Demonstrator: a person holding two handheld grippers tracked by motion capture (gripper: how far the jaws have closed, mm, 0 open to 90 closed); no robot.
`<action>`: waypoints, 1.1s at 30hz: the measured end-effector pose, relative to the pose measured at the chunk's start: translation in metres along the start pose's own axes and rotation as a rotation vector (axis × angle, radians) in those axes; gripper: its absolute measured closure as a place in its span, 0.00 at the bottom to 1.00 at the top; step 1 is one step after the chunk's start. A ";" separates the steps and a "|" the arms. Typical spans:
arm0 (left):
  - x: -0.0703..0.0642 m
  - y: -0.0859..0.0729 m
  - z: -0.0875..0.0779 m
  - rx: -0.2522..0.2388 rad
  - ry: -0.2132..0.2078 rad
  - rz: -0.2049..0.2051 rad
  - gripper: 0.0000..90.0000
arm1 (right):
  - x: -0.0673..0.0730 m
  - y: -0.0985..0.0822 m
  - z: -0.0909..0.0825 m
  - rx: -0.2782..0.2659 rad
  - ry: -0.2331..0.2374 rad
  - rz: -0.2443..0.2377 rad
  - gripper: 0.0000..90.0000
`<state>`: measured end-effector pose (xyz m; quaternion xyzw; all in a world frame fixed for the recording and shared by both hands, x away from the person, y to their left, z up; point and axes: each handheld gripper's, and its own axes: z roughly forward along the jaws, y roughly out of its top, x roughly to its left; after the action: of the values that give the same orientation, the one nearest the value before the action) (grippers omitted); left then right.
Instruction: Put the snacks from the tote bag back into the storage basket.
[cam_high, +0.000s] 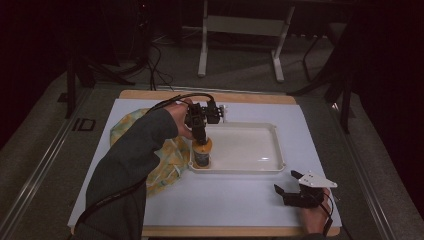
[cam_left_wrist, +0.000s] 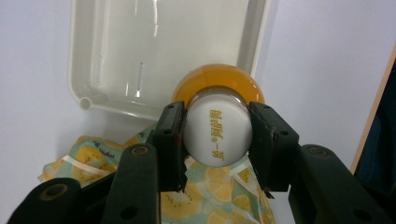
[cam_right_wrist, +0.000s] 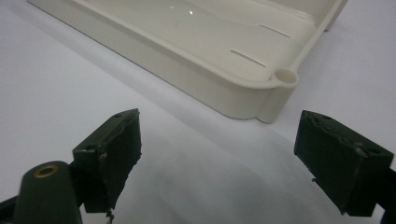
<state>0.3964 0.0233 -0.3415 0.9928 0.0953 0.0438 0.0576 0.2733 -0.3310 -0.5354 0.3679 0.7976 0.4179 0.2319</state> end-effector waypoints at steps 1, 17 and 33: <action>0.000 0.000 0.000 0.002 0.000 -0.001 0.66 | 0.000 0.000 0.000 0.000 0.000 0.000 0.16; -0.003 0.001 0.011 0.028 0.003 0.004 0.65 | 0.000 0.000 0.000 0.001 -0.002 -0.004 0.16; -0.006 -0.003 -0.001 -0.065 0.021 0.006 0.51 | 0.001 0.000 0.000 0.000 -0.005 -0.007 0.16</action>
<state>0.3900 0.0251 -0.3412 0.9902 0.0913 0.0576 0.0888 0.2725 -0.3303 -0.5354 0.3660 0.7984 0.4161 0.2354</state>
